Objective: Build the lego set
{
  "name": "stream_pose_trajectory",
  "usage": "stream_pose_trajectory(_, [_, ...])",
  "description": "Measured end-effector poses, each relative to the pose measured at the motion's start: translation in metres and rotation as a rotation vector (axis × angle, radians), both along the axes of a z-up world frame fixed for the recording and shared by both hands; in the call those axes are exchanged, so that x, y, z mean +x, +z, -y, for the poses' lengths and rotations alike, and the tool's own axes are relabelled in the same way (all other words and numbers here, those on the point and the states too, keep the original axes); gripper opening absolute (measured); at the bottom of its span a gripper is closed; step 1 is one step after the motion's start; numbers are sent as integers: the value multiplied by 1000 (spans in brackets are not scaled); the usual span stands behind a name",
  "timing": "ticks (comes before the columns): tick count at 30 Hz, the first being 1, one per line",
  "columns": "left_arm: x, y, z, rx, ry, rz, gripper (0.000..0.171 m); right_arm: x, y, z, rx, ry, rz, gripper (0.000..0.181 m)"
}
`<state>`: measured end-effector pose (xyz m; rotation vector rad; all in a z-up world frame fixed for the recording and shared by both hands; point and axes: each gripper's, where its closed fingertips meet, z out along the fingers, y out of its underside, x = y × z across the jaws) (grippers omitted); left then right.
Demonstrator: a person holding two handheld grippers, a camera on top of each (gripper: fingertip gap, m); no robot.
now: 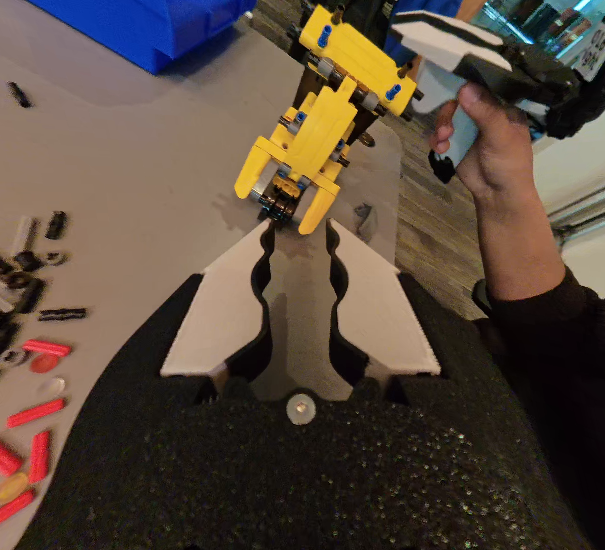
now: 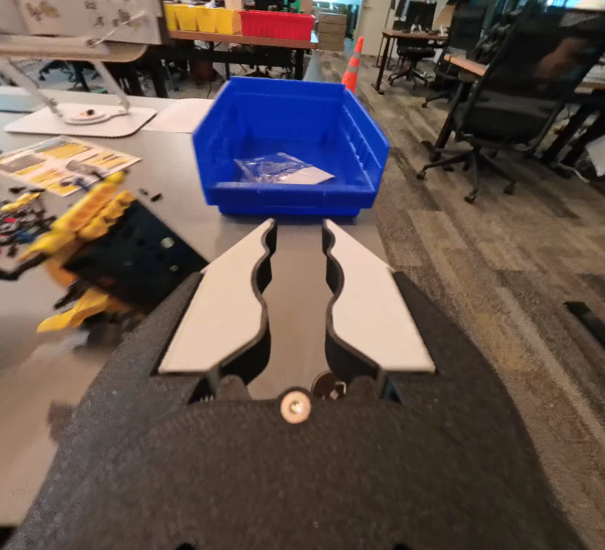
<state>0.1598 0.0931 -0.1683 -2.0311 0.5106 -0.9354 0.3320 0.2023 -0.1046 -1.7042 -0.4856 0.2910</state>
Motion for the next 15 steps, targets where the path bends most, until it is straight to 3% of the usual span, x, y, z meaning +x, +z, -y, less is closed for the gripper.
stream_pose_trajectory(3, [-11, -2, -10, 69, 75, -99, 30, 7, -23, -32, -121, -43, -60, 34])
stream_pose_trajectory(8, [-14, -6, -14, 72, 96, -142, 30, -5, -53, -50, -181, -53, -43, 42])
stream_pose_trajectory(15, [-11, -13, -15, 49, 87, -183, 31, -9, -49, -47, -140, -37, -21, 42])
